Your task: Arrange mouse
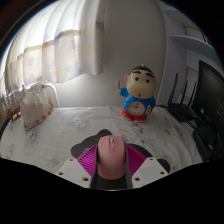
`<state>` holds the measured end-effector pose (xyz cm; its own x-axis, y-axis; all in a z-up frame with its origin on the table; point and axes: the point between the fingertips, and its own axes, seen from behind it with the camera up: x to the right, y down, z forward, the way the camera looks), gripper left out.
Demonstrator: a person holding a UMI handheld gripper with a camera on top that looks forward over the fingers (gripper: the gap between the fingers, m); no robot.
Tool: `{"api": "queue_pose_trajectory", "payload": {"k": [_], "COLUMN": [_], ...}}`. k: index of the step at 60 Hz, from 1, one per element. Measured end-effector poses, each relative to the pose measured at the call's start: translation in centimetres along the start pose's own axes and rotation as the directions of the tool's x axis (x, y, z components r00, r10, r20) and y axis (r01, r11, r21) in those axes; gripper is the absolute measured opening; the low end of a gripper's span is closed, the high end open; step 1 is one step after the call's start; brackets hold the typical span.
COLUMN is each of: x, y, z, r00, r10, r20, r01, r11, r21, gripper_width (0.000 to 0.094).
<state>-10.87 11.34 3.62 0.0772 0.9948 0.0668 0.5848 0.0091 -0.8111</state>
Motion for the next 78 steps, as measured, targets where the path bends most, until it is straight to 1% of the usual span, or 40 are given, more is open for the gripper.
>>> {"api": "queue_pose_trajectory", "payload": {"k": [5,8,10,14,16,17,18,21,22,25,34,44,50,59,68,73,78], "x": [1.5,2.8,2.8,3.1,3.3,3.4,3.6,3.8,3.9,3.0,-1.2,-6.0,-8.4,-10.0,-10.6,-10.8,-11.4], "y": [3.4,5.1,4.8,4.9,4.9,4.9,4.7,3.5,3.1,2.2,0.8,3.0,4.5,5.6,5.8,5.2,5.2], "z": [1.6,2.2,2.1,2.3,2.2,2.1,2.0,0.9,0.3,-1.6,-10.9,-21.8,-26.1,-28.4,-28.5,-28.3,-28.4], "r00": [1.0,0.999,0.998,0.996,0.995,0.994,0.994,0.993,0.993,0.994,0.998,0.999,0.998,0.999,0.999,1.0,1.0], "r10": [0.021,0.011,0.03,0.067,0.077,0.076,0.071,0.057,0.055,0.058,0.042,0.048,0.055,0.05,0.041,0.024,0.005], "r20": [-0.011,-0.048,-0.049,-0.057,-0.068,-0.074,-0.081,-0.102,-0.106,-0.094,-0.053,-0.019,0.002,0.002,0.007,0.006,0.022], "r01": [-0.021,-0.015,-0.033,-0.071,-0.082,-0.082,-0.079,-0.064,-0.063,-0.064,-0.046,-0.05,-0.054,-0.049,-0.04,-0.023,-0.001], "r11": [0.998,0.996,0.997,0.995,0.993,0.992,0.993,0.995,0.996,0.996,0.996,0.989,0.985,0.985,0.986,0.989,0.989], "r21": [-0.053,-0.087,-0.065,-0.074,-0.085,-0.091,-0.092,-0.071,-0.067,-0.066,-0.08,-0.14,-0.162,-0.166,-0.163,-0.146,-0.148], "gripper_width": [0.0399,0.0406,0.0432,0.0492,0.0542,0.059,0.0659,0.0849,0.0867,0.0844,0.0851,0.0848,0.0854,0.0854,0.0854,0.0854,0.0853]}}
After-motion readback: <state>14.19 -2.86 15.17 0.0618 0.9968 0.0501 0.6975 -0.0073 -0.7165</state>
